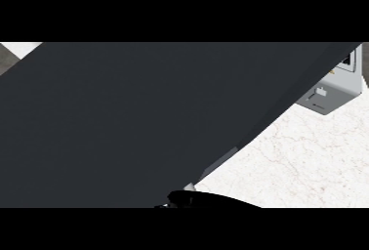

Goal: Pick up the bottled water, place it into the cabinet and close the cabinet

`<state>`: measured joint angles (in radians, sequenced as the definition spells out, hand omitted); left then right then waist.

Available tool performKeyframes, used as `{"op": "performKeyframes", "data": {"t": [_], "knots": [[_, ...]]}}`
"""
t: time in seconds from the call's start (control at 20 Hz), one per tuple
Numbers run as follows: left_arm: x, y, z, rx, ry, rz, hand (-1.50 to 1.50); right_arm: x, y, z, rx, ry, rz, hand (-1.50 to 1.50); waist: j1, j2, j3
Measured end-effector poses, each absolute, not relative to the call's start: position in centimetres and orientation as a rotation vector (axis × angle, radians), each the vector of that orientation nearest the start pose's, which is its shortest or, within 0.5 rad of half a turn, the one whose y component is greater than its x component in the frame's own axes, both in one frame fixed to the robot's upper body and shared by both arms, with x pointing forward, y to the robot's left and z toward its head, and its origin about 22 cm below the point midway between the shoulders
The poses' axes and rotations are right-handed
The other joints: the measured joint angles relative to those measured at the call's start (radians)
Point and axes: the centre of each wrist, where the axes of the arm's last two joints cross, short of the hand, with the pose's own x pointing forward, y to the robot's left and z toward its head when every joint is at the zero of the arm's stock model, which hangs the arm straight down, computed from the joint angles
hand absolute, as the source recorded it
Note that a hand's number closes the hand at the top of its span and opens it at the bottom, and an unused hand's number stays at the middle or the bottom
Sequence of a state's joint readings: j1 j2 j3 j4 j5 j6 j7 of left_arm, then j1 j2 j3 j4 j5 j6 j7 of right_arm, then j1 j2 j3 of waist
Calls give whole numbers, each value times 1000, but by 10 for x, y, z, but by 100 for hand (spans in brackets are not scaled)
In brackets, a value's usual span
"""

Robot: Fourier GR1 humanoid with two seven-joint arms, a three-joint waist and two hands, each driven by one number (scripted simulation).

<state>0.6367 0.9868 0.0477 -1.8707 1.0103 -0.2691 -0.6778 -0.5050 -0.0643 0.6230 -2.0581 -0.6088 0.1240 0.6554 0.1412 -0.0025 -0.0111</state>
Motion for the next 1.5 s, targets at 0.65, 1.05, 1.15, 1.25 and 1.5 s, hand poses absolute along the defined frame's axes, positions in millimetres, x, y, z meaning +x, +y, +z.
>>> {"op": "performKeyframes", "data": {"t": [0.65, 1.05, 1.15, 1.25, 1.5], "knots": [[65, 450, 91, -194, -1869, 69, -150, 273, -11, 230, 1132, -1184, 868, 150, -75, 2, 10], [48, 451, 92, -157, -1871, 92, -150, 329, -34, 206, 1108, -1162, 748, 150, -107, 3, 11], [44, 450, 90, -158, -1868, 99, -150, 341, -43, 196, 1092, -1175, 716, 150, -111, 4, 11], [43, 451, 91, -154, -1868, 93, -150, 354, -51, 191, 1072, -1201, 676, 150, -112, 4, 11], [40, 448, 90, -157, -1862, 93, -150, 371, -58, 186, 1032, -1293, 687, 150, -111, 0, 7]]}}
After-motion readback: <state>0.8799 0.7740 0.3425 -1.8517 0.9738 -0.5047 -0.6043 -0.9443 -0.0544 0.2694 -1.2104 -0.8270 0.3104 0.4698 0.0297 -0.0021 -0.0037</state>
